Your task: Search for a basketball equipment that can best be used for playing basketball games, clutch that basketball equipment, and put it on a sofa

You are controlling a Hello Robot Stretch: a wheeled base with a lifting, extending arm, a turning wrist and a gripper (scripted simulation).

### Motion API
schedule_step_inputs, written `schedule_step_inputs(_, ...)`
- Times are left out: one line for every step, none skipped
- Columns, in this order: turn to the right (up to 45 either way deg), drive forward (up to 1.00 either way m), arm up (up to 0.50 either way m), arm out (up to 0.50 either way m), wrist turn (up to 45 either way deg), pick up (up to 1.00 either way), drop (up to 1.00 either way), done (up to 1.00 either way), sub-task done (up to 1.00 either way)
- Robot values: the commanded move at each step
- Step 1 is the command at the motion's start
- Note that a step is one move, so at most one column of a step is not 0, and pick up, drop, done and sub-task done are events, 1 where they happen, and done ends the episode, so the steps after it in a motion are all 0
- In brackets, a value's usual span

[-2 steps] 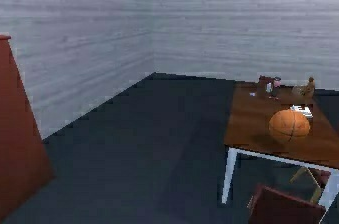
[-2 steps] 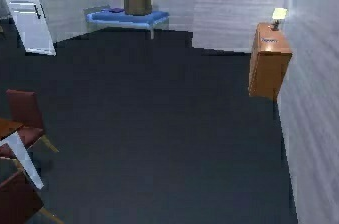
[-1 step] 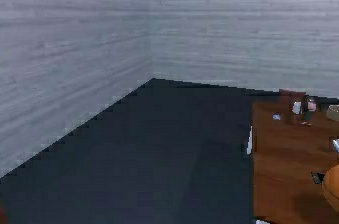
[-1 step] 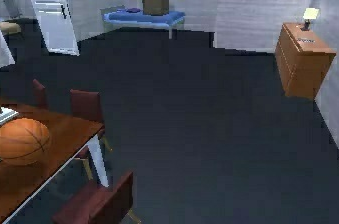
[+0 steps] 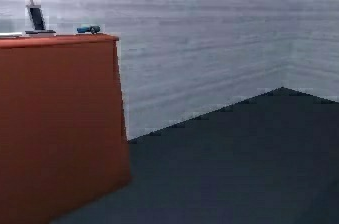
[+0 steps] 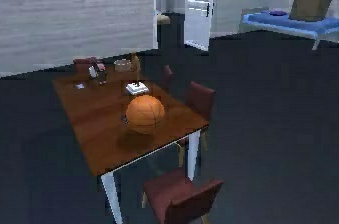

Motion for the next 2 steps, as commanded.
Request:
schedule_step_inputs(45.0,0.00,0.00,0.00,0.0,0.00,0.00,0.00,0.00)
schedule_step_inputs(45.0,0.00,0.00,0.00,0.0,0.00,0.00,0.00,0.00)
